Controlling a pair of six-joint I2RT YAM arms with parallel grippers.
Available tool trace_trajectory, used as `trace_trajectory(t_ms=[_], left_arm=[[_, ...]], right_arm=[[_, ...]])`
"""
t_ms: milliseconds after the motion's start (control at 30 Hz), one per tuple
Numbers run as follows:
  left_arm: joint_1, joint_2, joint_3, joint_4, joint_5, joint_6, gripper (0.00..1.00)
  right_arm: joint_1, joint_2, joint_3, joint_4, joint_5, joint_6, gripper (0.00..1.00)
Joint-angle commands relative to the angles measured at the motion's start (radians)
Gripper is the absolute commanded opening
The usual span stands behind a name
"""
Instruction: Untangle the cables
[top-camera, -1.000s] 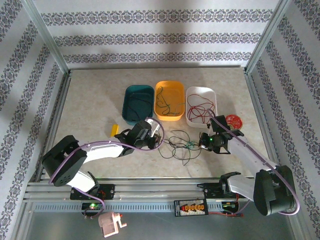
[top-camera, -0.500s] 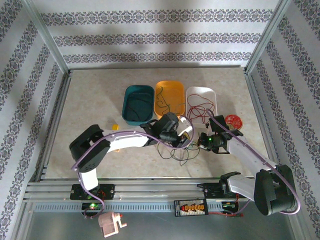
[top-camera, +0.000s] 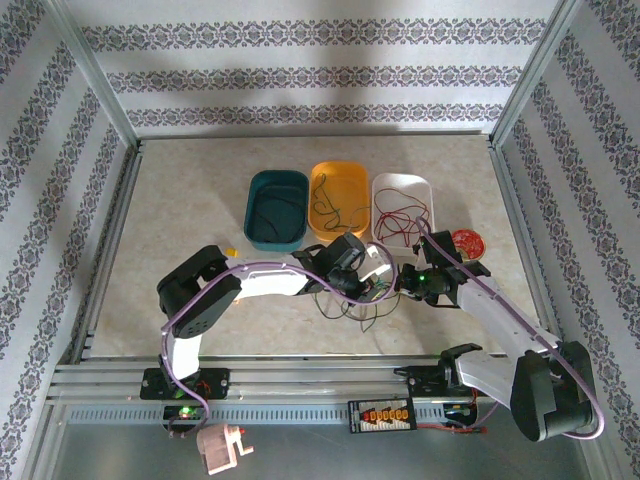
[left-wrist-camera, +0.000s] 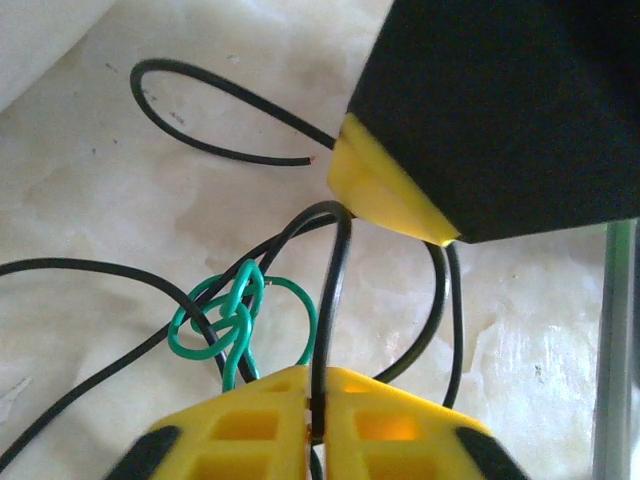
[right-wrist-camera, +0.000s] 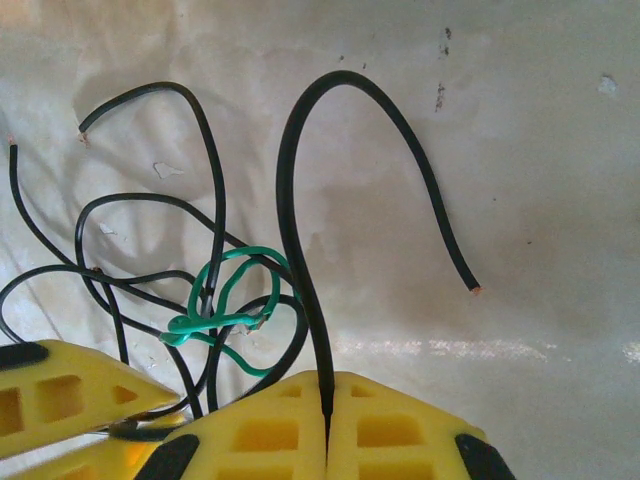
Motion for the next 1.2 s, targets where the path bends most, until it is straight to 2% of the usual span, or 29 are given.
trace_trajectory(t_ms=[0, 133, 267, 500, 767, 900, 933, 1067, 1167], left_arm=[[-0.011, 0.032, -0.008, 0.041, 0.003, -0.012, 0.01], [-0.006, 0.013, -0.041, 0.099, -0.037, -0.056, 0.00], [0.023, -0.073, -0.130, 0.214, -0.100, -0.135, 0.00], [0.120, -0.253, -0.295, 0.398, -0.008, -0.301, 0.00], [0.186, -0.402, -0.387, 0.374, -0.006, -0.320, 0.00], [0.185, -0.412, -0.369, 0.306, 0.017, -0.292, 0.00], [0.185, -0.411, -0.369, 0.305, 0.026, -0.293, 0.00], [0.185, -0.402, -0.371, 0.302, 0.044, -0.299, 0.00], [0.185, -0.394, -0.374, 0.315, 0.043, -0.304, 0.00]], right_arm=[[0.008, -0.015, 0.026, -0.017, 0.001, 0.011, 0.00], [0.005, -0.029, 0.019, -0.017, 0.025, 0.022, 0.00], [-0.003, -0.046, 0.008, -0.035, 0.080, 0.035, 0.00], [-0.035, -0.023, -0.012, -0.043, 0.117, 0.047, 0.00], [-0.038, 0.000, -0.017, -0.029, 0.110, 0.040, 0.00], [-0.035, -0.013, -0.021, 0.030, 0.000, 0.012, 0.00], [-0.030, -0.020, -0.016, 0.046, -0.034, 0.007, 0.04], [0.032, -0.067, 0.013, 0.079, -0.104, -0.018, 0.35], [0.103, -0.107, 0.036, 0.101, -0.092, -0.031, 0.48]])
